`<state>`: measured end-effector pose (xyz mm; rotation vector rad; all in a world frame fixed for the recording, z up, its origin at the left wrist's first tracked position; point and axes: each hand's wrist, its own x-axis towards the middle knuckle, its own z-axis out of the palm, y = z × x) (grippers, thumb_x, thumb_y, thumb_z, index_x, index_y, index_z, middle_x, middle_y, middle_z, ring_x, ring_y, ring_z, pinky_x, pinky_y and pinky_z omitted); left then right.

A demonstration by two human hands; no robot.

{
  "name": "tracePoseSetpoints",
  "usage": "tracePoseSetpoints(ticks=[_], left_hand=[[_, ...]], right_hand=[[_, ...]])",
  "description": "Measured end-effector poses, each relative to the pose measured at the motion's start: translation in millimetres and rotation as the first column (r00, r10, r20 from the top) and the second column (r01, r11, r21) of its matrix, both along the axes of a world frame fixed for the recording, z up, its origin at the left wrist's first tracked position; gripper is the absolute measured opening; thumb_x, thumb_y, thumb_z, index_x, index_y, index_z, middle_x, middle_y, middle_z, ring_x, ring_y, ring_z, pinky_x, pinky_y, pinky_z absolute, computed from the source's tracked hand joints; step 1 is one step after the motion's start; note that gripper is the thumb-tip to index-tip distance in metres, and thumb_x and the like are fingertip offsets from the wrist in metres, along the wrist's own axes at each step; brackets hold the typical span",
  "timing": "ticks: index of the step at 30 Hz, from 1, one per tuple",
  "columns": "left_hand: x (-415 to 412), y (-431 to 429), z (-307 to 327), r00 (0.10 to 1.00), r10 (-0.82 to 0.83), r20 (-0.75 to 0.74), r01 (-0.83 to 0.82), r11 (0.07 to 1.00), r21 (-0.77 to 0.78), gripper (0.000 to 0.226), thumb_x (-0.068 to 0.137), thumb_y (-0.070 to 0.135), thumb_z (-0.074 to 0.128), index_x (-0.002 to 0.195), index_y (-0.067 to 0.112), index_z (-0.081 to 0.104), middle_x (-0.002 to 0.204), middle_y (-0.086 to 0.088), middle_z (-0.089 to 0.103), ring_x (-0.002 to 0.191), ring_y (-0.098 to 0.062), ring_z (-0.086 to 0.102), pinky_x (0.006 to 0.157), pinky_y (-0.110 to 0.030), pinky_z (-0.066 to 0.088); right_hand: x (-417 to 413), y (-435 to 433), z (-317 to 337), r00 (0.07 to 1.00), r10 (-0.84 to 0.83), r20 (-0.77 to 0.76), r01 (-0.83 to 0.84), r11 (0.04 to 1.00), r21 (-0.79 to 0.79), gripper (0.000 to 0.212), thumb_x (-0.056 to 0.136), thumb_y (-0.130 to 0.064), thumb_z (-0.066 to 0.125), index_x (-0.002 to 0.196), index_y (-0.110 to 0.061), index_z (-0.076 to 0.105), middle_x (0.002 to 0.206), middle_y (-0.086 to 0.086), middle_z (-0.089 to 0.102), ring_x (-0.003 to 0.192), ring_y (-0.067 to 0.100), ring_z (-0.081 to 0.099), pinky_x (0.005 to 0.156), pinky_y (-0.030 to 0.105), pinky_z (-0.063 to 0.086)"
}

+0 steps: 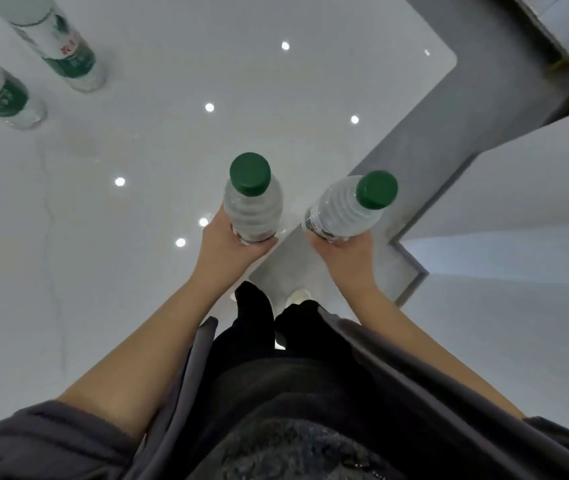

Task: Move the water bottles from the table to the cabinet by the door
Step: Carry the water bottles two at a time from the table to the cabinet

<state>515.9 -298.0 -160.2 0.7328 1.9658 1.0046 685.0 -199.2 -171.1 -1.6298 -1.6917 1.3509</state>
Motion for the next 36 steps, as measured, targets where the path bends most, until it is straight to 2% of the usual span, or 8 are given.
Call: tracePoseSetpoints(ticks=[5, 10, 14, 17, 21, 26, 30, 36], left_hand=[[53.8, 12.6, -5.5, 0.973, -0.23, 0.03, 0.23, 0.973, 0.017, 0.033, 0.071, 0.022, 0.083, 0.095, 0.015, 0.062, 0.077, 0.015, 0.062, 0.071, 0.009, 0.059, 0.061, -0.004, 0.041], [114.6, 6.3, -7.3, 0.939, -0.343, 0.033, 0.341, 0.939, 0.05, 0.058, 0.068, 0.031, 0.085, 0.118, 0.015, 0.063, 0.099, 0.018, 0.067, 0.093, 0.01, 0.061, 0.075, -0.003, 0.045], [153.2, -5.1, -3.8, 0.916, -0.399, 0.043, 0.396, 0.916, 0.07, 0.052, 0.067, 0.031, 0.085, 0.111, 0.012, 0.065, 0.099, 0.012, 0.07, 0.094, 0.006, 0.063, 0.077, -0.007, 0.046], [166.7, -0.7, 7.1, 0.883, -0.468, 0.028, 0.465, 0.882, 0.073, 0.049, 0.067, 0.032, 0.085, 0.109, 0.016, 0.065, 0.096, 0.014, 0.071, 0.092, 0.006, 0.065, 0.079, -0.015, 0.05], [173.1, 24.8, 32.6, 0.839, -0.543, -0.016, 0.541, 0.833, 0.117, 0.049, 0.068, 0.025, 0.086, 0.11, 0.018, 0.062, 0.096, 0.017, 0.069, 0.091, 0.008, 0.063, 0.078, -0.011, 0.051], [177.5, 61.9, 74.4, 0.813, -0.581, -0.039, 0.575, 0.791, 0.209, 0.055, 0.066, 0.022, 0.087, 0.112, 0.024, 0.056, 0.096, 0.019, 0.067, 0.088, 0.007, 0.064, 0.078, -0.017, 0.051], [184.0, 102.4, 119.7, 0.8, -0.598, -0.059, 0.582, 0.747, 0.321, 0.056, 0.066, 0.023, 0.086, 0.114, 0.027, 0.056, 0.101, 0.015, 0.07, 0.093, -0.001, 0.066, 0.08, -0.024, 0.053], [192.1, 163.8, 220.6, 0.793, -0.591, -0.145, 0.574, 0.646, 0.504, 0.054, 0.066, 0.017, 0.085, 0.111, 0.027, 0.056, 0.098, 0.014, 0.069, 0.086, 0.003, 0.065, 0.073, -0.017, 0.052]], right_hand=[[75.4, -21.2, 5.3, 0.989, -0.115, 0.093, 0.108, 0.991, 0.079, 0.038, 0.073, -0.018, 0.084, 0.101, -0.006, 0.061, 0.087, -0.005, 0.065, 0.08, -0.007, 0.06, 0.071, 0.005, 0.042], [147.9, -54.5, 8.2, 0.959, -0.257, 0.115, 0.253, 0.966, 0.051, 0.055, 0.07, -0.036, 0.083, 0.114, -0.011, 0.061, 0.105, -0.001, 0.069, 0.098, 0.008, 0.065, 0.084, 0.021, 0.051], [188.6, -78.4, 18.9, 0.929, -0.358, 0.094, 0.356, 0.934, 0.038, 0.049, 0.071, -0.018, 0.086, 0.112, -0.008, 0.063, 0.101, -0.002, 0.07, 0.091, -0.004, 0.064, 0.075, 0.008, 0.047], [207.1, -88.4, 24.7, 0.896, -0.433, 0.092, 0.428, 0.901, 0.07, 0.055, 0.068, -0.025, 0.087, 0.115, -0.013, 0.062, 0.106, -0.004, 0.07, 0.096, -0.002, 0.064, 0.077, 0.007, 0.047], [211.1, -86.7, 38.8, 0.849, -0.528, 0.01, 0.526, 0.847, 0.076, 0.06, 0.068, -0.026, 0.088, 0.119, -0.015, 0.059, 0.11, -0.003, 0.068, 0.101, 0.006, 0.065, 0.083, 0.018, 0.052], [205.2, -67.1, 77.3, 0.787, -0.604, -0.125, 0.617, 0.775, 0.136, 0.054, 0.07, -0.009, 0.085, 0.108, -0.029, 0.053, 0.099, -0.014, 0.065, 0.085, -0.013, 0.062, 0.071, 0.007, 0.048], [207.5, -32.2, 129.5, 0.772, -0.611, -0.175, 0.636, 0.742, 0.211, 0.049, 0.069, -0.022, 0.084, 0.095, -0.045, 0.05, 0.09, -0.025, 0.066, 0.086, -0.008, 0.063, 0.076, 0.023, 0.054], [214.7, 22.8, 230.6, 0.754, -0.545, -0.368, 0.655, 0.667, 0.355, 0.053, 0.068, -0.018, 0.085, 0.111, -0.03, 0.057, 0.104, -0.014, 0.069, 0.095, 0.005, 0.067, 0.086, 0.04, 0.058]])
